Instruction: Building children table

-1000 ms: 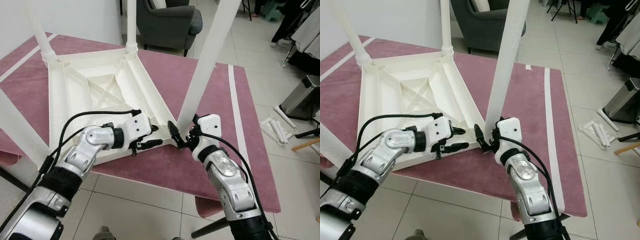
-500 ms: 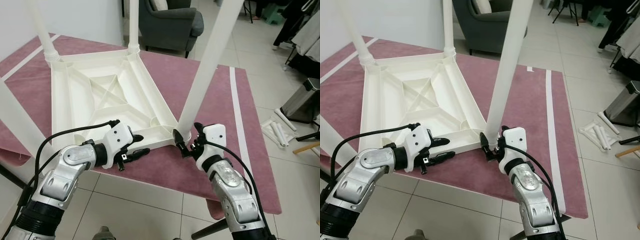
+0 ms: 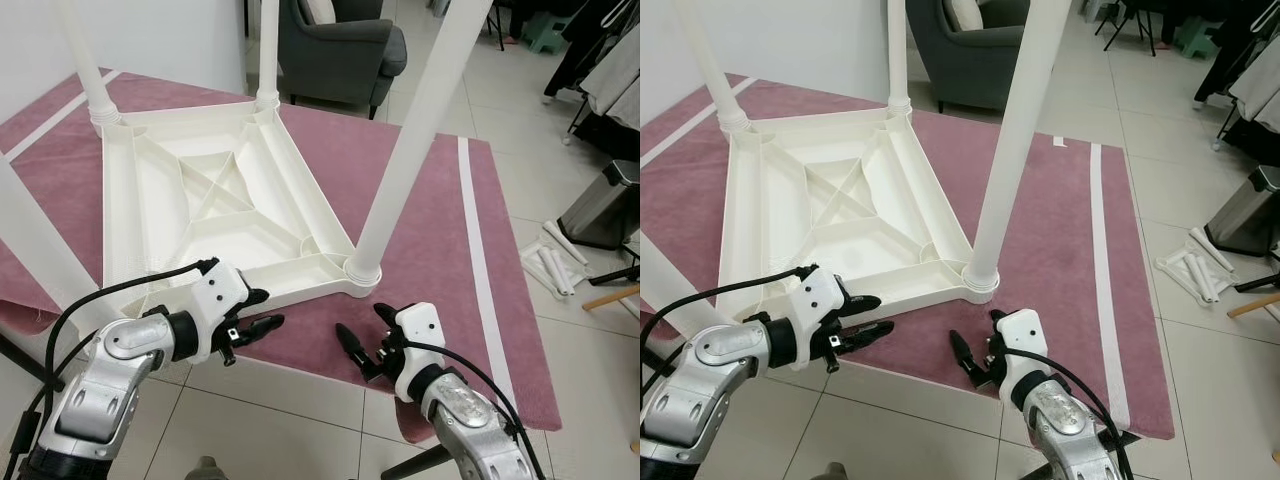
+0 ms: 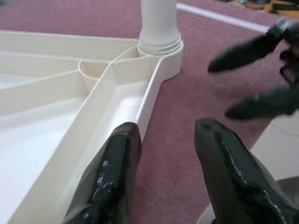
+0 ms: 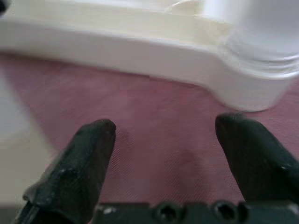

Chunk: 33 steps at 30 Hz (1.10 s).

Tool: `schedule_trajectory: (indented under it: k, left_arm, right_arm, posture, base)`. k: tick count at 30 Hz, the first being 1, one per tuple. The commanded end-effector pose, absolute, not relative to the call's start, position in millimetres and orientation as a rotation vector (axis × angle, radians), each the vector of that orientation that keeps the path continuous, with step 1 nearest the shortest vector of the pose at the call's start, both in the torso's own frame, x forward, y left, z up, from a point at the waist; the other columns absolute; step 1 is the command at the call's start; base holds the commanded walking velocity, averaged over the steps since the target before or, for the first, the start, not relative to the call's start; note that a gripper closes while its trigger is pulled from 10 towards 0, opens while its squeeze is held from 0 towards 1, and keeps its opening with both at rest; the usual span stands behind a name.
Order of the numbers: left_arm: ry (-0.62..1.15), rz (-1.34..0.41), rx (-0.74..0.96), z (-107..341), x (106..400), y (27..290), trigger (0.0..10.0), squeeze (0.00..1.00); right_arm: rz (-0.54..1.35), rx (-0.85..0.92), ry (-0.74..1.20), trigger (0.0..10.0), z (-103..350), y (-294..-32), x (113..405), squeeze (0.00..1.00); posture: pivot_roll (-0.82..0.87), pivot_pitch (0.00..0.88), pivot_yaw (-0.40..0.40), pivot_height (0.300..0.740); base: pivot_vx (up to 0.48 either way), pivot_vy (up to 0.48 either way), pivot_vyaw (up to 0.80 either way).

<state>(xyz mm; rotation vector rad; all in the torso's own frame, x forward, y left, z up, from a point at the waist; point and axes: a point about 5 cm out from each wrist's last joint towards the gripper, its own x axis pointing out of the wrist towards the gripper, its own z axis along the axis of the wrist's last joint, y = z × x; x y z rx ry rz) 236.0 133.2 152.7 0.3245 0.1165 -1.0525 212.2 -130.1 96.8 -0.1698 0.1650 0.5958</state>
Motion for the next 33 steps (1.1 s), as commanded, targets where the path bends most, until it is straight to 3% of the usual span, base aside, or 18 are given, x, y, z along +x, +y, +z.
schedule_trajectory:
  k: [1,5,21,28,33]
  left_arm:
    - [0.045,-0.796,0.289,159,246,141,10.0,0.0]
    - [0.03,-0.618,0.204,154,255,143,10.0,0.0]
    - [0.053,-0.657,0.257,149,251,141,10.0,0.0]
    - [0.082,-0.655,0.271,144,251,140,10.0,0.0]
    - [0.045,-0.571,0.282,146,263,141,10.0,0.0]
  right_arm:
    - [0.592,-0.187,0.135,10.0,98,-127,215,0.0]
    - [0.399,-0.136,0.019,10.0,113,-134,234,0.0]
    - [0.381,-0.053,-0.015,10.0,118,-128,231,0.0]
    - [0.281,-0.047,-0.043,10.0,119,-134,237,0.0]
    - [0.088,-0.053,-0.1,10.0,126,-152,247,0.0]
  posture:
    - [0.19,0.0,-0.056,0.74]
    - [0.18,0.0,-0.059,0.74]
    - [0.17,0.0,-0.043,0.74]
    - [0.16,0.0,-0.038,0.74]
    - [0.16,0.0,-0.033,0.74]
  base:
    - [0.0,0.0,0.0]
    - [0.0,0.0,0.0]
    - [0.0,0.0,0.0]
    - [0.0,0.0,0.0]
    - [0.0,0.0,0.0]
